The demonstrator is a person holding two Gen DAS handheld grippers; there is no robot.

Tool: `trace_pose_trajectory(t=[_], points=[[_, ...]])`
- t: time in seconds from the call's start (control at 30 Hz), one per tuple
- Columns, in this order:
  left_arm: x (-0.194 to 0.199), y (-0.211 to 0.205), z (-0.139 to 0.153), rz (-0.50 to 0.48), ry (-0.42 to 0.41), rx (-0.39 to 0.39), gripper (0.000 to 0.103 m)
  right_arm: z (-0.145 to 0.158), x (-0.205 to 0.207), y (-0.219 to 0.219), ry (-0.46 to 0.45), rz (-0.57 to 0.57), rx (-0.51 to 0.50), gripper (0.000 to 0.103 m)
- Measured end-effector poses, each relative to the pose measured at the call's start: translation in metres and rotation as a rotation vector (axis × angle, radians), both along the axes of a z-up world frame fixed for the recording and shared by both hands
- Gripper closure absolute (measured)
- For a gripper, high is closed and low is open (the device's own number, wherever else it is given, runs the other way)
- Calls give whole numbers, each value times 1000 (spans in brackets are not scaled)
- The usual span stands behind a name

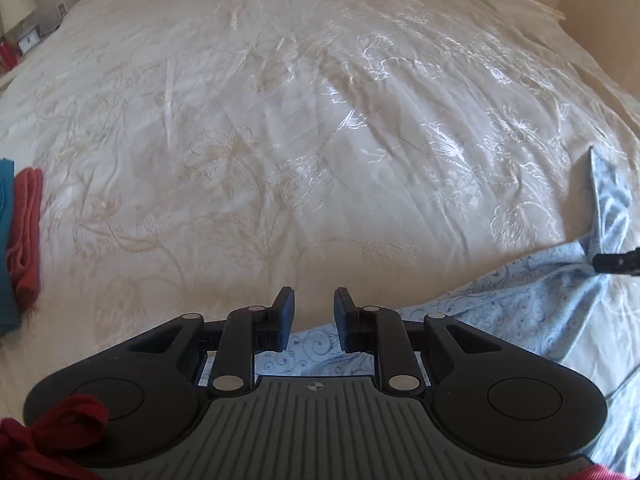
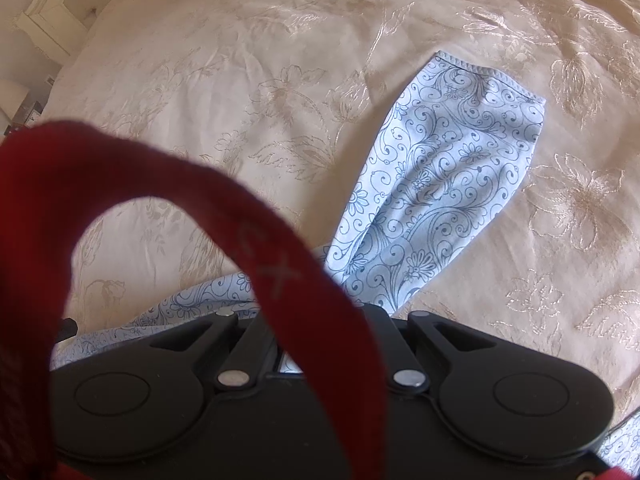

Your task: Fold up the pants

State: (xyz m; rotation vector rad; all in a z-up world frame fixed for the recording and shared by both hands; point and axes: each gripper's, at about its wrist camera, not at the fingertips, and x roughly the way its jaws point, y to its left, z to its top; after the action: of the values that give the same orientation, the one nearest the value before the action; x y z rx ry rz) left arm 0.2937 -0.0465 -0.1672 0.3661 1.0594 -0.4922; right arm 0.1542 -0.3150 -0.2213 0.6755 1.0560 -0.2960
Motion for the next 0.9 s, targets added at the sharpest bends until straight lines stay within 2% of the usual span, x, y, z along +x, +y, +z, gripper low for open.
trace_pose_trajectory(t=[0.13, 0.2, 0.37, 0.47, 0.57, 0.73, 0.9], points=[[-1, 5, -9, -180, 47, 48, 82, -1, 2, 2, 2, 10, -4, 97], [0, 10, -15, -229, 66, 50, 82, -1, 4, 4, 4, 18, -7, 97], [9, 19, -25, -274, 110, 38, 82, -5, 8, 6, 14, 26, -14, 97], [12, 21, -28, -303, 97, 74, 82, -7, 8, 6, 23, 24, -15, 97], [18, 23, -29, -331, 102, 64, 81, -7, 10, 7, 29, 26, -14, 97], [17, 16, -41, -447, 136, 121, 81, -9, 14, 7, 35, 35, -15, 97], [18, 20, -44, -445, 190, 81, 81, -11, 15, 4, 36, 33, -4, 97]])
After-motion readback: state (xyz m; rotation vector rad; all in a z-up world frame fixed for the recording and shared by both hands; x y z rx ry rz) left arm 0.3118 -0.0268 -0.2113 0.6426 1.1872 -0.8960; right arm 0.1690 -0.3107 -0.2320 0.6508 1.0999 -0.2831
